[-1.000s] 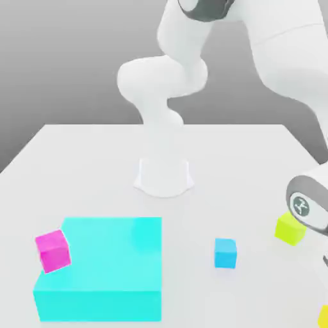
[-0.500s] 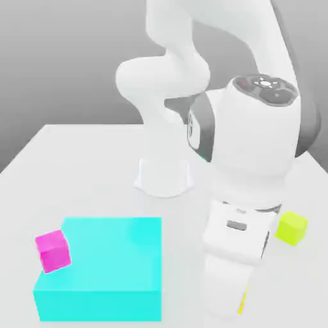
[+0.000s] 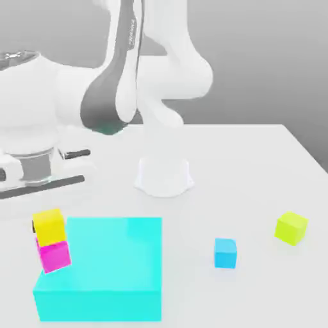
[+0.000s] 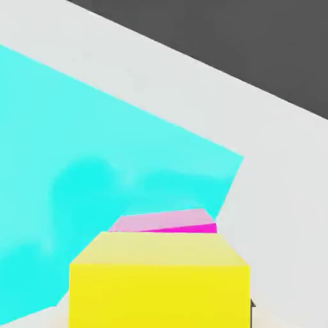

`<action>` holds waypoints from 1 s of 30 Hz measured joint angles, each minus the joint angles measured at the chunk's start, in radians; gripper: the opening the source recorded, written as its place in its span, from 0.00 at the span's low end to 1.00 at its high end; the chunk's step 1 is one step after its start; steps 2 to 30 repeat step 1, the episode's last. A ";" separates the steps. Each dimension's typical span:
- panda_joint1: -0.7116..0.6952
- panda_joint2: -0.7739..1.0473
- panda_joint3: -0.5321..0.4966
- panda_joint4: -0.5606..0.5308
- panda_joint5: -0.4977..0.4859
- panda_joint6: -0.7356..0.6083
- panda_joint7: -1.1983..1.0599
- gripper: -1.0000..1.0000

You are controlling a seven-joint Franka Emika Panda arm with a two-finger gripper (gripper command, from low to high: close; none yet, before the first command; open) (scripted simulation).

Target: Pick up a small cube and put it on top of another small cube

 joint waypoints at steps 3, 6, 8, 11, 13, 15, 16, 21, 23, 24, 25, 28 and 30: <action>0.000 0.000 0.000 0.000 0.000 0.000 0.000 1.00; 0.000 0.000 0.000 0.000 0.000 0.000 0.000 1.00; 0.000 0.000 0.000 0.000 0.000 0.000 0.000 1.00; 0.000 0.000 0.000 0.000 0.000 0.000 0.000 1.00; 0.000 0.000 0.000 0.000 0.000 0.000 0.000 1.00; 0.000 0.000 0.000 0.000 0.000 0.000 0.000 1.00; 0.000 0.000 0.000 0.000 0.000 0.000 0.000 1.00; 0.000 0.000 0.000 0.000 0.000 0.000 0.000 1.00; 0.000 0.000 0.000 0.000 0.000 0.000 0.000 1.00; 0.000 0.000 0.000 0.000 0.000 0.000 0.000 1.00; 0.000 0.000 0.000 0.000 0.000 0.000 0.000 1.00; 0.000 0.000 0.000 0.000 0.000 0.000 0.000 1.00; 0.000 0.000 0.000 0.000 0.000 0.000 0.000 1.00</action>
